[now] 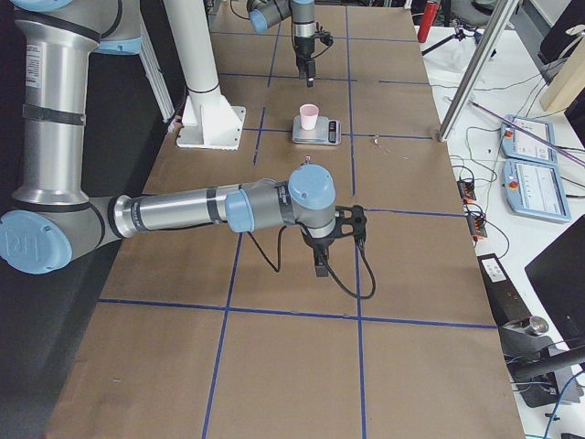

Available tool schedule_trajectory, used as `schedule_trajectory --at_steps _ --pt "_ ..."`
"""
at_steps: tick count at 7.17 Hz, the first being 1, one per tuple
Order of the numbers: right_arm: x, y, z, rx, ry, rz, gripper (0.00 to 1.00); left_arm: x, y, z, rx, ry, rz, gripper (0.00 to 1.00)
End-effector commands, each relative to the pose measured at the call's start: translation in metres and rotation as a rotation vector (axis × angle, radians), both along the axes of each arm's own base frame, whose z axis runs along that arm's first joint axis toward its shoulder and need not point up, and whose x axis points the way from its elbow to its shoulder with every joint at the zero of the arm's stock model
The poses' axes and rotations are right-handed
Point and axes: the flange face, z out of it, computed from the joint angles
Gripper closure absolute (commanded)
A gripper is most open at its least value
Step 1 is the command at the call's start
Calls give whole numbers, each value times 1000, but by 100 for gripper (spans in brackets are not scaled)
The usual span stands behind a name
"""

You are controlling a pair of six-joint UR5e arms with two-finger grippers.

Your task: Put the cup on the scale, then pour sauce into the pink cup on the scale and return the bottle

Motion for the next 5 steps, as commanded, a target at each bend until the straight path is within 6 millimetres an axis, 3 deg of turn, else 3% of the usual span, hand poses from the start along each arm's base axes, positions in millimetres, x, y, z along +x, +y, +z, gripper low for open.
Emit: schedule_trajectory --at_steps 1,3,4,5 --pt "-49 53 -86 -68 -61 35 0 -47 -33 21 0 -36 -62 0" --pt "-87 75 -144 -114 -93 70 0 -70 -38 20 47 -71 -35 0" --pt "-107 84 -162 -117 -90 80 0 -84 -45 26 60 -79 -42 0" --pt "-141 91 -175 -101 -88 110 0 -108 -47 27 129 -75 -6 0"
